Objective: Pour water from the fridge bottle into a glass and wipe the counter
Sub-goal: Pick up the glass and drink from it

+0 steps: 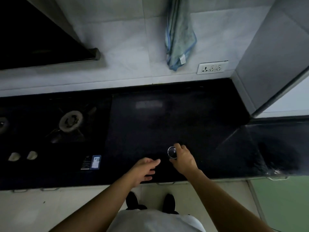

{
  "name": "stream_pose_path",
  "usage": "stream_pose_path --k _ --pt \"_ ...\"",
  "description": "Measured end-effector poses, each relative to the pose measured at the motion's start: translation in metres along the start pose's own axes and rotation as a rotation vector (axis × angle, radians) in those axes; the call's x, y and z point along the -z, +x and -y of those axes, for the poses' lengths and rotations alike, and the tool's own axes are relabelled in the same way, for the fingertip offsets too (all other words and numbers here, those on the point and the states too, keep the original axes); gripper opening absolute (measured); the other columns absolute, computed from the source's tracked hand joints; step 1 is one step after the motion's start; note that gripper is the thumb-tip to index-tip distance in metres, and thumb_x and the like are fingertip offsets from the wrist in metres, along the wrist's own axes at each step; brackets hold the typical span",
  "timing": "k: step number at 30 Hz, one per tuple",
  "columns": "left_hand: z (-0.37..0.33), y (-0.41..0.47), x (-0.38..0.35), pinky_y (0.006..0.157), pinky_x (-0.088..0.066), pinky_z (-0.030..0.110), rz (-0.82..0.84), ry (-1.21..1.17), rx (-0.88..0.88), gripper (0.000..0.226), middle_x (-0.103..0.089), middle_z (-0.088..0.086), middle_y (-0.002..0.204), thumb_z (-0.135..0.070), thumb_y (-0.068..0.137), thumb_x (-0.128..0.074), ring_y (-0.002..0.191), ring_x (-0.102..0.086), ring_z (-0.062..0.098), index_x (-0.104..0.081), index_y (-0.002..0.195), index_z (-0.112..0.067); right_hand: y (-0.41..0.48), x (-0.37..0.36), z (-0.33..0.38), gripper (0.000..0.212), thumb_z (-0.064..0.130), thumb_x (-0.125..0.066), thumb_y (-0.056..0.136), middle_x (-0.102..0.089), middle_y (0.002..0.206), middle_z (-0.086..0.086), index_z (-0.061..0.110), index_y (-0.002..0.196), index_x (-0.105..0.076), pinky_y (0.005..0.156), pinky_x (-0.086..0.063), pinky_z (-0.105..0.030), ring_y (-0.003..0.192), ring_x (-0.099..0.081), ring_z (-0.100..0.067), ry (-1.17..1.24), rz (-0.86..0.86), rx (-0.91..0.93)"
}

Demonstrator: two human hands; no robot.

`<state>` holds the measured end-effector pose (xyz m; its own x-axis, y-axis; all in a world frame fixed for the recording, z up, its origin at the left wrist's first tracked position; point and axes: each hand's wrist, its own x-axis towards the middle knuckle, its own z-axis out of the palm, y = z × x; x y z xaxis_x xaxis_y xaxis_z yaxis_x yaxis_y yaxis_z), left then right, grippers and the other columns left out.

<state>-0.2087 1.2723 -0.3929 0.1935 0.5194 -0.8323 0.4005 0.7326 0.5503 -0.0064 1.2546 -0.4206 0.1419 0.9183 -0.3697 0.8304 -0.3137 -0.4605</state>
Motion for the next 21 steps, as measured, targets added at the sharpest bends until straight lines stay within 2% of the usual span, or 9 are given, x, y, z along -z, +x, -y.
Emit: stream_pose_path --k 4,8,12,15,18,21 --pt "0.002 0.009 -0.004 0.083 -0.055 0.036 0.018 -0.232 0.054 0.049 -0.063 0.006 0.128 -0.05 0.085 -0.074 0.112 -0.064 0.022 -0.06 0.122 -0.021 -0.002 -0.004 0.002 0.054 0.028 -0.077 0.082 -0.055 0.119 -0.007 0.021 0.126 -0.045 0.089 -0.054 -0.041 0.109 -0.058 -0.026 0.072 -0.023 -0.001" --pt "0.0 0.017 -0.008 0.085 -0.054 0.043 0.075 -0.519 0.125 0.069 -0.062 0.012 0.126 -0.064 0.078 -0.07 0.115 -0.061 0.029 -0.059 0.123 -0.012 -0.008 -0.007 0.009 0.052 0.03 -0.078 0.079 -0.054 0.112 -0.002 0.024 0.12 -0.047 0.079 -0.053 -0.034 0.098 -0.06 -0.023 0.161 -0.027 0.039" --pt "-0.001 0.02 -0.008 0.1 -0.049 0.05 0.138 -0.68 0.136 0.089 -0.06 0.017 0.134 -0.073 0.08 -0.061 0.126 -0.055 0.034 -0.055 0.134 -0.003 -0.017 -0.008 0.025 0.05 0.038 -0.073 0.081 -0.049 0.107 0.003 0.027 0.122 -0.047 0.07 -0.046 -0.028 0.092 -0.059 -0.02 0.207 -0.02 0.119" --pt "0.0 0.015 -0.002 0.106 -0.046 0.051 0.143 -0.757 0.12 0.099 -0.062 0.016 0.138 -0.077 0.076 -0.06 0.134 -0.052 0.035 -0.054 0.14 -0.002 -0.021 -0.005 0.037 0.055 0.036 -0.073 0.082 -0.053 0.114 -0.003 0.022 0.129 -0.048 0.077 -0.054 -0.035 0.097 -0.058 -0.022 0.194 -0.03 0.179" --pt "0.005 0.003 0.011 0.1 -0.049 0.048 0.135 -0.81 0.085 0.102 -0.066 0.016 0.134 -0.078 0.072 -0.061 0.13 -0.057 0.033 -0.055 0.139 -0.002 -0.025 -0.002 0.051 0.056 0.031 -0.074 0.081 -0.056 0.116 -0.005 0.02 0.13 -0.049 0.086 -0.053 -0.039 0.105 -0.054 -0.022 0.198 -0.037 0.229" --pt "0.014 -0.014 0.03 0.094 -0.051 0.047 0.099 -0.864 0.047 0.1 -0.07 0.015 0.127 -0.078 0.075 -0.058 0.123 -0.061 0.031 -0.056 0.139 -0.002 -0.029 -0.003 0.074 0.057 0.03 -0.075 0.08 -0.056 0.116 -0.005 0.02 0.13 -0.05 0.088 -0.052 -0.039 0.105 -0.054 -0.021 0.201 -0.01 0.302"
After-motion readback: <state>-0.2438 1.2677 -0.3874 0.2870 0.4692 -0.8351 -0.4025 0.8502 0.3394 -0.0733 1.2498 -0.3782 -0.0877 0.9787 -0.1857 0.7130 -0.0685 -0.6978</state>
